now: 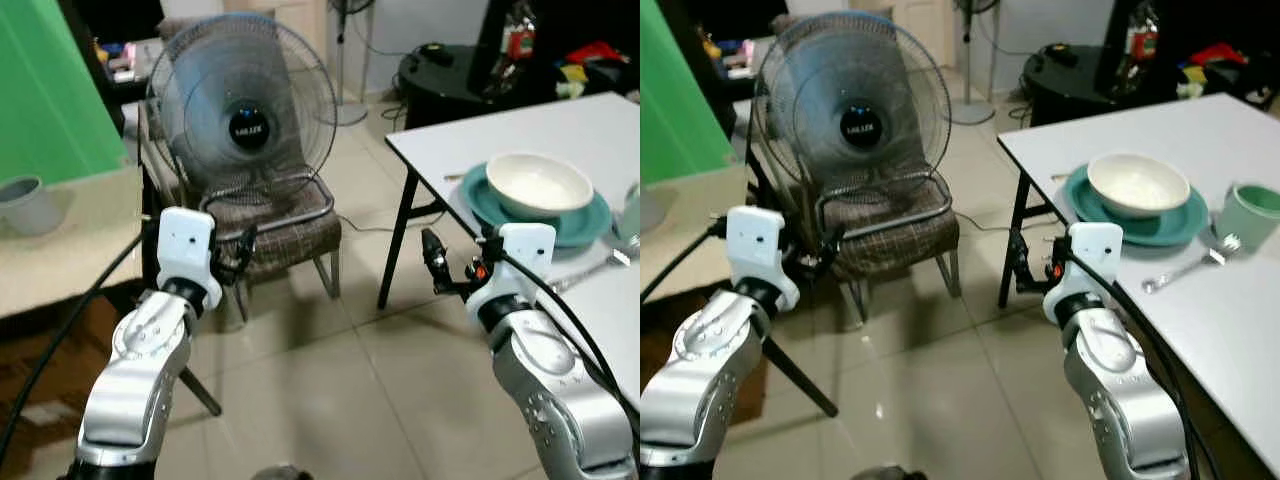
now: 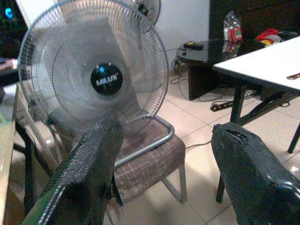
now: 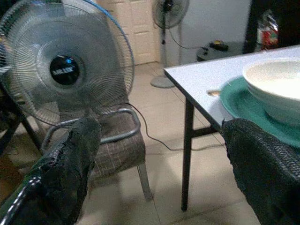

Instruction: Setting the table

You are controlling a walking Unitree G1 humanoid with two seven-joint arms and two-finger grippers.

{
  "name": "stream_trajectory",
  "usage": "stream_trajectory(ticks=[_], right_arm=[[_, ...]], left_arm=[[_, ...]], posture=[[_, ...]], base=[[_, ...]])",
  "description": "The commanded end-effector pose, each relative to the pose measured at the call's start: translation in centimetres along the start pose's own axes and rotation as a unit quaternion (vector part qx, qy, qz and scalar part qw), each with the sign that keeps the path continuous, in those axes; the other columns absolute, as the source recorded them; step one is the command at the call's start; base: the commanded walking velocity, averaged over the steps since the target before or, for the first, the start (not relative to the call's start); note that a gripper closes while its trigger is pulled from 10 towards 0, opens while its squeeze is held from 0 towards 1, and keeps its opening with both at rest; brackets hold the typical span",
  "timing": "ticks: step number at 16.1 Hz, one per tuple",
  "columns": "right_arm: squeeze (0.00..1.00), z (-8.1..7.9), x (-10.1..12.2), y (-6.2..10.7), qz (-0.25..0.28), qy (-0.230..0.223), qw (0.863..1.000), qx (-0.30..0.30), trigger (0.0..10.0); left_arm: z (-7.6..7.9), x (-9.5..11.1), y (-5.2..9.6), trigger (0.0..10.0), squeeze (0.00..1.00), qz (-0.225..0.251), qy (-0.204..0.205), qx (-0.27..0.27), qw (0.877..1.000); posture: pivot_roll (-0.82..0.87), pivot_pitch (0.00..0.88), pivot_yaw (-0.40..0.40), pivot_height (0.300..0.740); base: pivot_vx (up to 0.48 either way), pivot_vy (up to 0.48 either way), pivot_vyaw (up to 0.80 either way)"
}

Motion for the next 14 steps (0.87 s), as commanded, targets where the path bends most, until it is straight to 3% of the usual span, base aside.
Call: stream_trajectory(ticks=[1,12,13,14], right_arm=[[1.0,0.31,-0.22,0.0,-0.009,-0.001,1.0,-0.007,10.0],[1.0,-0.23,0.0,-0.66,-0.009,-0.015,1.0,0.006,10.0],[1.0,-0.27,0.03,-0.76,-0.009,-0.016,1.0,0.007,10.0],[1.0,-0.33,0.05,-0.84,-0.008,-0.017,1.0,0.008,10.0]], left_arm=[[-0.14,-0.11,-0.11,10.0,0.0,-0.006,-0.004,0.001,1.0],[-0.41,-0.27,0.01,10.0,0.0,-0.013,0.007,0.007,1.0],[-0.4,-0.37,0.12,10.0,1.0,-0.017,0.021,0.007,1.0],[-0.45,-0.34,0.17,10.0,1.0,-0.017,0.024,0.008,1.0]], posture=[[0.05,0.0,0.081,0.74],[0.07,0.0,0.062,0.74],[0.08,0.0,0.059,0.74],[0.08,0.0,0.058,0.74]], base=[[0.0,0.289,0.0],[0.0,0.29,0.0],[0.0,0.281,0.0],[0.0,0.274,0.0]])
Point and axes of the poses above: a point about 5 cm out from each wrist's last joint towards the gripper, its own y axis pointing back from the gripper into the wrist, its own x axis along the axis of the wrist's last joint, z = x × y, the point moved 4 cm from there along -y, pointing out of the wrist towards the gripper, and after that the axes turned 12 degrees about y, right-handed, at the moved point
